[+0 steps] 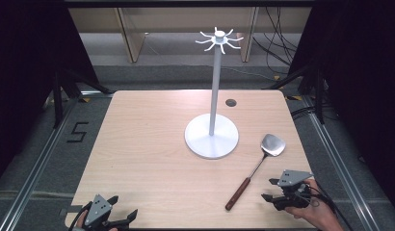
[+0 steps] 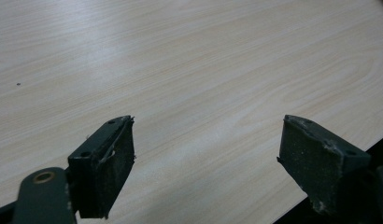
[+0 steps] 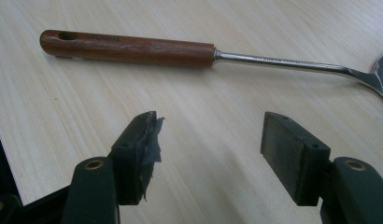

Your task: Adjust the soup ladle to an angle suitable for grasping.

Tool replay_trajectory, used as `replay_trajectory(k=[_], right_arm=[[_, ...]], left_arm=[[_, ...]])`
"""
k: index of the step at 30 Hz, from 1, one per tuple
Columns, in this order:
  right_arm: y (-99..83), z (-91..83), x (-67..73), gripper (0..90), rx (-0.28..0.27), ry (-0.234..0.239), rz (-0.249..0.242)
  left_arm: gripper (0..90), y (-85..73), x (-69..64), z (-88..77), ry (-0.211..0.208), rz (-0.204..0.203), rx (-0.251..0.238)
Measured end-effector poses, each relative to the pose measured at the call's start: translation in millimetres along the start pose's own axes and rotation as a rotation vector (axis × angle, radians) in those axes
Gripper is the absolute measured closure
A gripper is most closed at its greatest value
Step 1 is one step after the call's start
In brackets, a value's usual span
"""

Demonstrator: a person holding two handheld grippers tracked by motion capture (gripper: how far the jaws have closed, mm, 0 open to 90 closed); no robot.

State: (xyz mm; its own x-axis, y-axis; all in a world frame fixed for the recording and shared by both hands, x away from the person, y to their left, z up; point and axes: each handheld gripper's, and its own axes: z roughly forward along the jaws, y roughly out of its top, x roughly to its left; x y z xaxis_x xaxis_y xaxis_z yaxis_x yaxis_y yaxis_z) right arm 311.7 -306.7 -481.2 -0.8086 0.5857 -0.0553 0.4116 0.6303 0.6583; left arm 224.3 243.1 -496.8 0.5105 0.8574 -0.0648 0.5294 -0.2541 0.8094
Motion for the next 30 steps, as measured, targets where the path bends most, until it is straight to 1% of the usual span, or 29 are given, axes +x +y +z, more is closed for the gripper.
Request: replay_trajectory(k=[1,2,3,4,6,7,8,9,10,11,13,14,15,16,17,18,19,20,21,22,23,24,25,26,27,28,29,30], right_arm=[[0.1,0.7,-0.5,37.5,-0.004,-0.010,-0.018],[0.9,0.7,0.2,37.5,0.000,-0.010,-0.007],[1.2,1.4,0.1,37.5,-0.004,-0.013,-0.016],[2.1,1.8,0.4,37.5,-0.004,-0.009,-0.023],[4.5,2.6,0.9,37.5,0.000,-0.010,-0.035],[5.7,3.0,3.0,37.4,0.008,-0.003,-0.025],[8.2,3.1,1.7,37.4,0.010,-0.004,-0.042],[8.2,3.1,1.7,37.4,0.010,-0.004,-0.042],[10.1,4.7,2.5,37.2,-0.001,-0.006,-0.050],[14.8,6.7,3.9,36.7,-0.001,0.000,-0.076],[19.9,8.9,5.7,35.6,0.001,0.004,-0.095],[22.6,10.1,6.7,34.9,0.003,0.004,-0.108],[25.5,10.9,8.4,33.9,0.007,0.006,-0.113],[28.5,12.3,9.2,32.8,0.001,0.009,-0.132],[31.7,13.4,11.0,31.7,0.006,0.012,-0.135],[34.7,15.6,12.7,31.6,0.006,0.021,-0.150],[38.0,17.4,14.2,31.6,0.011,0.032,-0.169],[41.4,19.3,16.2,31.7,0.014,0.040,-0.181],[45.4,22.1,16.9,31.8,0.011,0.050,-0.219],[49.1,24.3,19.1,31.8,0.019,0.065,-0.230],[52.3,26.2,21.8,31.8,0.032,0.067,-0.229],[55.4,28.5,23.2,31.9,0.039,0.072,-0.241],[58.9,32.0,23.6,32.2,0.043,0.090,-0.281],[61.6,35.0,24.0,32.6,0.049,0.096,-0.304],[63.5,37.4,24.6,32.7,0.063,0.106,-0.310],[65.3,39.7,25.3,32.8,0.073,0.104,-0.315],[66.7,41.9,25.3,32.8,0.077,0.113,-0.327],[67.6,43.6,25.8,32.9,0.086,0.124,-0.335]], left_arm=[[17.5,0.1,0.4,0.2,-0.001,0.005,-0.002],[17.5,0.1,-0.1,0.0,0.000,-0.002,-0.005],[17.5,0.0,-0.4,0.2,0.003,-0.011,-0.003],[17.5,-0.1,-0.6,0.3,0.002,-0.012,-0.003],[17.5,0.1,0.1,-0.2,-0.001,0.005,0.002],[17.4,0.3,0.5,-0.3,-0.002,0.010,0.001],[17.5,0.3,0.2,0.0,-0.002,0.004,-0.004],[17.5,0.3,0.2,0.0,-0.002,0.004,-0.004],[17.5,0.1,0.3,0.3,-0.001,0.003,-0.002],[17.5,0.0,0.3,0.3,0.000,0.004,0.000],[17.5,0.4,0.1,0.2,0.002,0.001,0.002],[17.5,-0.1,-0.3,1.0,0.000,-0.006,-0.007],[17.5,-0.3,0.5,0.4,0.002,0.000,0.003],[17.5,-0.6,-0.2,0.9,0.005,-0.017,-0.001],[17.5,-0.5,-0.7,1.1,0.005,-0.023,-0.008],[17.5,-0.5,-0.6,1.1,0.005,-0.023,-0.006],[17.5,-0.6,-0.3,0.9,0.006,-0.020,-0.004],[17.5,-0.8,-0.5,1.1,0.006,-0.025,-0.007],[17.5,-0.8,-0.2,0.9,0.007,-0.022,-0.008],[17.5,-0.6,0.1,0.2,0.012,-0.019,-0.006],[17.5,-0.4,0.1,0.0,0.012,-0.022,-0.004],[17.5,-0.7,0.1,0.1,0.012,-0.022,-0.005],[17.5,-0.6,0.3,-0.1,0.010,-0.019,-0.002],[17.5,-0.7,0.2,-0.4,0.014,-0.025,-0.002],[17.5,-0.5,0.3,-1.0,0.013,-0.020,-0.007],[17.5,-0.2,1.0,-1.1,0.011,-0.010,-0.009],[17.5,-0.6,0.7,-0.6,0.012,-0.022,-0.010],[17.5,-0.8,0.5,-1.0,0.013,-0.023,-0.008]])
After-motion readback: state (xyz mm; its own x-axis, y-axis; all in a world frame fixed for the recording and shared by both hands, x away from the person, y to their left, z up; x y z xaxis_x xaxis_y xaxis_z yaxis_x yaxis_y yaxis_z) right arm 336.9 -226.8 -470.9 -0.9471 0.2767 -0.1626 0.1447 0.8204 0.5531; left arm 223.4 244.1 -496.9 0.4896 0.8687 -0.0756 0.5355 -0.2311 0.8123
